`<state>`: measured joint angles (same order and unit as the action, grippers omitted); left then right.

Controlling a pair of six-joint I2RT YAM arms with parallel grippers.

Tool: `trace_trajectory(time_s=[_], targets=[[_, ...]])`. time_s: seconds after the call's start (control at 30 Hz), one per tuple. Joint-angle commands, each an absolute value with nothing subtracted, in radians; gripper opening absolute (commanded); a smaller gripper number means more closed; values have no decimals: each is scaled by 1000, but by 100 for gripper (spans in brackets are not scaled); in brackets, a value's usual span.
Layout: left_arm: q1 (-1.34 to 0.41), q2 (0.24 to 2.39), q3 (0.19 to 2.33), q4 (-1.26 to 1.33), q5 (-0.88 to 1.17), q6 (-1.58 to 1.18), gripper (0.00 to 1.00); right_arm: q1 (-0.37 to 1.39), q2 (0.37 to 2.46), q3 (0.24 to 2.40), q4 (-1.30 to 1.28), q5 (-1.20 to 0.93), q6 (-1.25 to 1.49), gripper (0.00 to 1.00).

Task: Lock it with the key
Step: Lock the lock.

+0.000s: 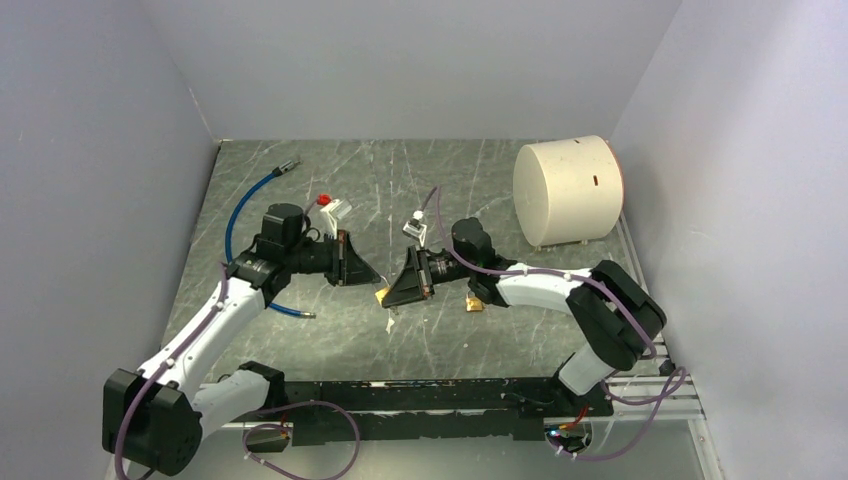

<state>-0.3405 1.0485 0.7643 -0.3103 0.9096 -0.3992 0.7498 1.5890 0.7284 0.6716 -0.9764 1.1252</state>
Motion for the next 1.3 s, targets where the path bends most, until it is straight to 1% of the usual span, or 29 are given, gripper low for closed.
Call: trace_trajectory(time_s=[0.0, 0.23, 0.33, 0.4, 0.6, 0.73, 0.83, 0.9, 1.1, 1.17, 1.27], targets=[[-413, 982, 717, -378, 1118, -543, 2, 712, 1540, 836, 608, -702, 1028, 0], [-449, 904, 632, -303, 1093, -607, 2, 713, 1529, 857, 563, -668, 1009, 0], [-489, 869, 581, -212, 1067, -647, 2, 720, 1536, 923, 386, -620, 956, 0], [-524, 847, 545, -130, 1061, -673, 2, 721, 1542, 953, 330, -606, 942, 0], [-549, 821, 436, 109, 1066, -799, 3, 719, 1563, 957, 412, -653, 983, 0], [-553, 799, 384, 226, 1085, -884, 3, 716, 1561, 941, 518, -686, 977, 0], [-554, 776, 366, 223, 1097, -891, 3, 715, 1569, 989, 433, -682, 904, 0], [-554, 760, 348, 254, 1102, -930, 3, 714, 1583, 998, 427, -687, 891, 0], [-554, 709, 272, 487, 1112, -1113, 2, 703, 1631, 996, 500, -714, 909, 0], [-554, 692, 256, 489, 1122, -1131, 2, 702, 1637, 1003, 512, -715, 908, 0], [-556, 642, 262, 365, 1116, -1083, 3, 701, 1646, 1034, 486, -713, 895, 0]])
